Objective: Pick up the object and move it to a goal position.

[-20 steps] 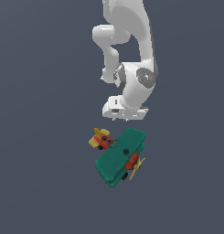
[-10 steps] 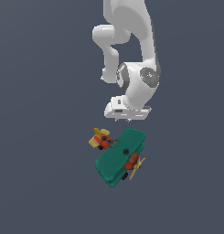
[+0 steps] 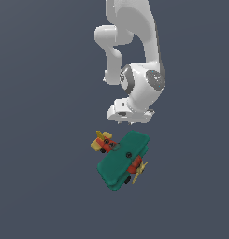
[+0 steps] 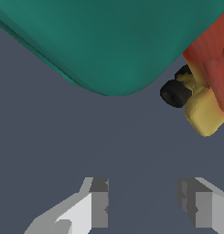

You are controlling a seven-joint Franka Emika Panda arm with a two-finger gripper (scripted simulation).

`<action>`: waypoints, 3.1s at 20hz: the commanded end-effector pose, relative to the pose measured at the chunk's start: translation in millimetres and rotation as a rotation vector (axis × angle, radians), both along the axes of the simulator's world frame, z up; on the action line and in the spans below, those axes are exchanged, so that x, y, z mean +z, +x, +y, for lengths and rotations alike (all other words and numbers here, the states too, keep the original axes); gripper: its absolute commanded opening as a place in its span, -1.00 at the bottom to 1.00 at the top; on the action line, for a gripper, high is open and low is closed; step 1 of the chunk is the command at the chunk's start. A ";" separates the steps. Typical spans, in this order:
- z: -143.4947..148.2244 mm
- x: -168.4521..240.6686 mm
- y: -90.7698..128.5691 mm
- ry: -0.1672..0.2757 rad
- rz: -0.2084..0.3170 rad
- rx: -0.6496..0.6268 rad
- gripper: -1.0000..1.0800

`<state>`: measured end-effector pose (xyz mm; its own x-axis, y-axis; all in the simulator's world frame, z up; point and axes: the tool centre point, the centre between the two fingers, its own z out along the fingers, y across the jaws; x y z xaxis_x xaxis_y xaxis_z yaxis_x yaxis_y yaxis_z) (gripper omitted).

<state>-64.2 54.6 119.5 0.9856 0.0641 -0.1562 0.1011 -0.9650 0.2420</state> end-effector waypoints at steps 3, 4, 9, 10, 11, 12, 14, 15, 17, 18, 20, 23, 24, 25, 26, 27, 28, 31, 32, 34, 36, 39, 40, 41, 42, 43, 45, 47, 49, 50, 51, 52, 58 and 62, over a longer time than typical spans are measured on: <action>-0.3 -2.2 0.4 -0.033 -0.003 0.008 0.23; -0.4 -2.7 0.5 -0.043 -0.004 0.010 0.23; -1.0 -5.9 1.6 -0.101 -0.012 0.024 0.23; -1.2 -6.6 2.0 -0.115 -0.015 0.028 0.23; -1.3 -7.3 2.4 -0.130 -0.017 0.031 0.23; -1.4 -7.9 2.8 -0.144 -0.021 0.035 0.23; -1.6 -9.1 3.7 -0.174 -0.027 0.043 0.23; -1.7 -9.6 4.2 -0.188 -0.031 0.047 0.23; -1.8 -10.6 5.3 -0.218 -0.039 0.056 0.23; -1.8 -11.0 5.9 -0.232 -0.043 0.060 0.23; -1.8 -11.8 7.2 -0.261 -0.053 0.069 0.23; -1.6 -12.6 9.3 -0.304 -0.068 0.083 0.23; -1.5 -12.8 10.1 -0.319 -0.074 0.088 0.23; -1.4 -13.0 10.9 -0.333 -0.080 0.092 0.23; -1.2 -13.1 11.7 -0.347 -0.086 0.097 0.23; -1.0 -13.2 12.5 -0.361 -0.092 0.102 0.23; -0.8 -13.3 13.4 -0.375 -0.099 0.107 0.23; 0.0 -13.2 16.2 -0.416 -0.119 0.123 0.23; 0.4 -13.1 17.2 -0.430 -0.127 0.128 0.23; 1.2 -12.8 19.2 -0.457 -0.142 0.140 0.23; 2.1 -12.4 21.3 -0.484 -0.158 0.151 0.23; 3.8 -11.5 24.7 -0.523 -0.183 0.169 0.23; 4.4 -11.1 25.8 -0.536 -0.192 0.175 0.23; 5.1 -10.7 27.0 -0.549 -0.201 0.181 0.23; 5.8 -10.3 28.2 -0.561 -0.210 0.187 0.23; 6.6 -9.8 29.5 -0.574 -0.220 0.193 0.23; 8.2 -8.8 32.0 -0.598 -0.239 0.206 0.23; 10.1 -7.7 34.5 -0.622 -0.259 0.219 0.23; 12.1 -6.4 37.1 -0.646 -0.280 0.233 0.23; 13.2 -5.7 38.5 -0.658 -0.291 0.240 0.23; 14.3 -5.0 39.8 -0.669 -0.302 0.247 0.23; 15.5 -4.2 41.2 -0.680 -0.313 0.254 0.23; 23.8 0.9 49.5 -0.745 -0.382 0.298 0.23; 30.4 4.8 55.2 -0.785 -0.432 0.330 0.23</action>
